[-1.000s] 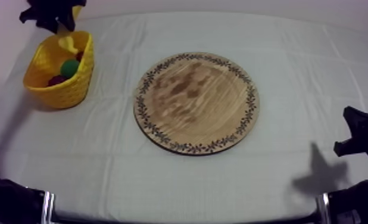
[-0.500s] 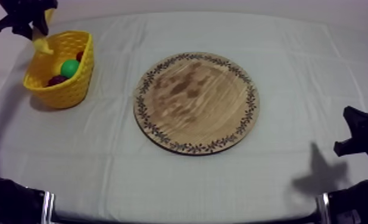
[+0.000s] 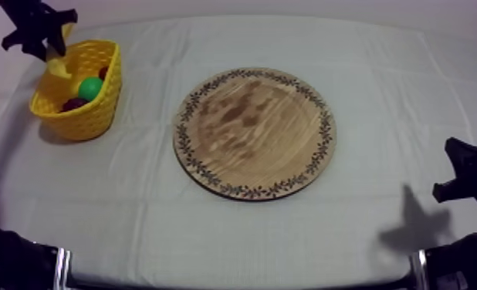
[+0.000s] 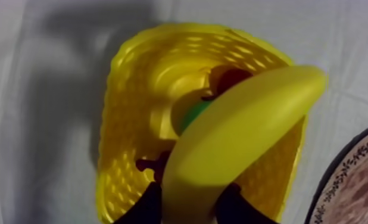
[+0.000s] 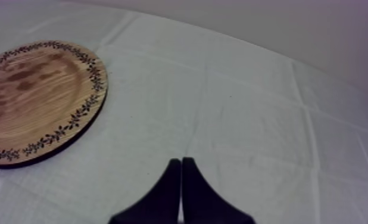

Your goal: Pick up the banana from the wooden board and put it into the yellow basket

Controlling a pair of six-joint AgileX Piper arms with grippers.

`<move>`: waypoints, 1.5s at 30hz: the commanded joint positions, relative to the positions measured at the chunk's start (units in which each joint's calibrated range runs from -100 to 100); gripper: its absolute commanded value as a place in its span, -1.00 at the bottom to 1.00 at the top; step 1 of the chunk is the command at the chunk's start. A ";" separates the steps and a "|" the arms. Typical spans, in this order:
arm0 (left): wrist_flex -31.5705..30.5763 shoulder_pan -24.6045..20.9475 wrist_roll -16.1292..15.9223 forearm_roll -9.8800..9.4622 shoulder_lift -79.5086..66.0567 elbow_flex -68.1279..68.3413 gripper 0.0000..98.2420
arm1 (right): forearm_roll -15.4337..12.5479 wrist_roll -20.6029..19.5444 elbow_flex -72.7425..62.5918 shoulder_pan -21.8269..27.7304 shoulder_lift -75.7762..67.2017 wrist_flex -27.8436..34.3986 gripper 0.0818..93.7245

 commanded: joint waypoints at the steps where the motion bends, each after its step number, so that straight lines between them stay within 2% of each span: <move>1: -1.39 -0.34 -0.29 0.44 1.83 0.24 -0.34 | 0.00 0.01 0.01 0.02 0.00 0.01 -0.99; 9: -6.86 -1.12 -1.76 2.16 8.18 1.14 -0.33 | 0.00 0.01 0.01 0.02 0.00 0.01 -0.99; 12: -8.04 -0.97 -2.49 2.42 10.20 1.36 -0.26 | 0.00 0.01 0.01 0.02 0.00 0.01 -0.99; 15: -9.00 -0.80 -3.35 2.87 11.49 2.03 -0.05 | 0.00 0.01 0.01 0.02 0.00 0.01 -0.99; 21: -8.69 -0.87 -4.42 3.25 12.01 3.17 0.51 | 0.00 0.01 0.01 0.02 0.00 0.01 -0.99; 26: -8.29 -1.23 -5.07 3.45 11.59 3.07 0.74 | 0.00 0.01 0.01 0.02 0.00 0.01 -0.99; 31: -8.21 -1.19 -4.92 3.62 10.36 3.93 0.78 | 0.00 0.01 0.01 0.02 0.00 0.01 -0.99; 39: -8.43 0.34 -3.98 4.31 4.71 6.61 0.70 | 0.00 0.01 0.01 0.02 0.00 0.01 -0.99; 45: -12.79 2.04 -3.77 5.35 -2.81 11.93 0.57 | 0.00 0.01 0.01 0.02 0.00 0.01 -0.99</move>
